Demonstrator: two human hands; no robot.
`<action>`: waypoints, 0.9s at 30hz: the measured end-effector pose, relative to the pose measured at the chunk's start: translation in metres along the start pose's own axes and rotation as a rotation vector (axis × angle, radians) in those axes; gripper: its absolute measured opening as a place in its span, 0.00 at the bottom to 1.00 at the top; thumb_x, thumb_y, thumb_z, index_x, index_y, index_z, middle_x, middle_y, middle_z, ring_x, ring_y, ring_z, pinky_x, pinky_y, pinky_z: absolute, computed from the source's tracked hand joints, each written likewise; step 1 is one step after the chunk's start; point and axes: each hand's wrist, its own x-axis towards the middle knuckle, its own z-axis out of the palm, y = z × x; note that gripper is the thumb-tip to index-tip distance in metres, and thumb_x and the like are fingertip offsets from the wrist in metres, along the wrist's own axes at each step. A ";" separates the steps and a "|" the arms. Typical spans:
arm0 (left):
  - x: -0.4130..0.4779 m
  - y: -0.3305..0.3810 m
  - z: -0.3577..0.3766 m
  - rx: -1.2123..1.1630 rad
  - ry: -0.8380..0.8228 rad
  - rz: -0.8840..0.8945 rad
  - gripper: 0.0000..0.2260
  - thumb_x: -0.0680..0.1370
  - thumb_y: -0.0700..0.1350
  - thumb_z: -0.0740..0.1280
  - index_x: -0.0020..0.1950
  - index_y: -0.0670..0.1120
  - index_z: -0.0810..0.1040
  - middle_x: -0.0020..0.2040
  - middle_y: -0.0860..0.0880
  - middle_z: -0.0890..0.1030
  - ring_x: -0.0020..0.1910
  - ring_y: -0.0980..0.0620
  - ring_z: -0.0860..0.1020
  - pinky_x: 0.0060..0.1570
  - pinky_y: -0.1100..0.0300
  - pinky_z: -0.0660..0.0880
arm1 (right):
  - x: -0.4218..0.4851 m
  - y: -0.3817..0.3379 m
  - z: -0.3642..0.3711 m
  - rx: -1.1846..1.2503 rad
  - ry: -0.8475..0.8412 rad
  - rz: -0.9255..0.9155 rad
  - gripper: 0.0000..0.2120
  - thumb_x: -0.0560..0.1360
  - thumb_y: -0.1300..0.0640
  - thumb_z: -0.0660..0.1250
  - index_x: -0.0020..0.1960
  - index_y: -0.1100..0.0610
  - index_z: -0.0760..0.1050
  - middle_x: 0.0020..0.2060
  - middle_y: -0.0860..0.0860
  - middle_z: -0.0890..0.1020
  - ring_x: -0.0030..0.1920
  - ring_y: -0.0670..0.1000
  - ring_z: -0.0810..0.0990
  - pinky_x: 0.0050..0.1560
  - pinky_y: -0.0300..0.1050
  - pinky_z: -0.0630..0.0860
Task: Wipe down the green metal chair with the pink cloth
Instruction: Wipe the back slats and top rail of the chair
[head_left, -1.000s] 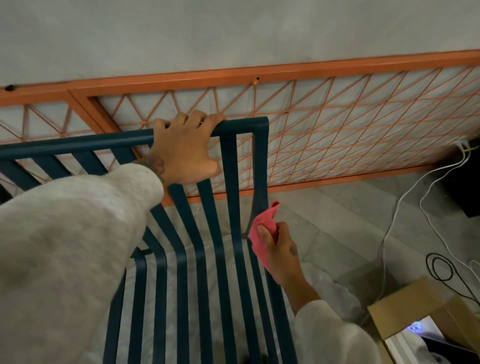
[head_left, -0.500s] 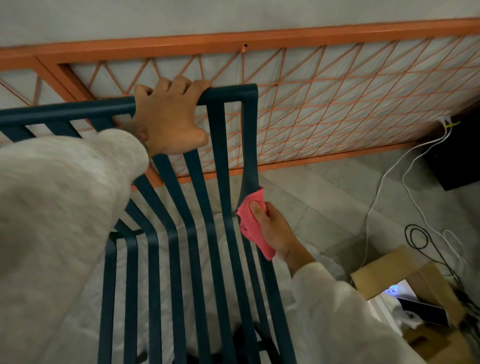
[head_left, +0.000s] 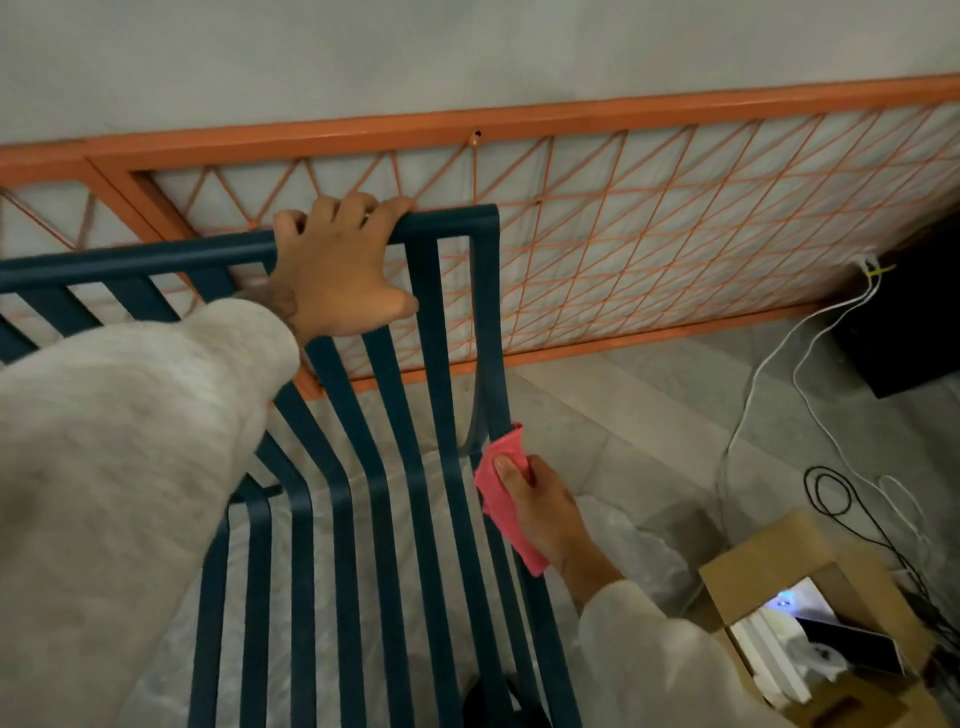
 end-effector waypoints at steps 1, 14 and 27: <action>-0.002 0.001 0.001 -0.015 0.014 -0.020 0.42 0.63 0.62 0.62 0.76 0.57 0.57 0.73 0.47 0.64 0.71 0.42 0.61 0.67 0.41 0.56 | 0.005 -0.004 -0.001 0.042 -0.007 0.001 0.17 0.80 0.36 0.57 0.58 0.47 0.70 0.49 0.49 0.81 0.47 0.51 0.83 0.55 0.54 0.82; -0.204 0.142 0.171 -0.977 -0.498 -0.464 0.18 0.77 0.53 0.69 0.62 0.43 0.79 0.51 0.52 0.83 0.52 0.53 0.81 0.45 0.71 0.73 | -0.095 0.100 -0.010 0.367 -0.194 0.116 0.13 0.80 0.51 0.67 0.62 0.52 0.76 0.55 0.51 0.84 0.53 0.50 0.84 0.54 0.48 0.82; -0.198 0.141 0.179 -1.143 -0.593 -0.624 0.03 0.75 0.47 0.72 0.43 0.50 0.83 0.41 0.53 0.84 0.41 0.58 0.81 0.36 0.69 0.69 | -0.094 0.100 -0.007 0.221 -0.137 0.071 0.14 0.79 0.44 0.66 0.59 0.51 0.78 0.49 0.50 0.85 0.49 0.52 0.85 0.53 0.55 0.83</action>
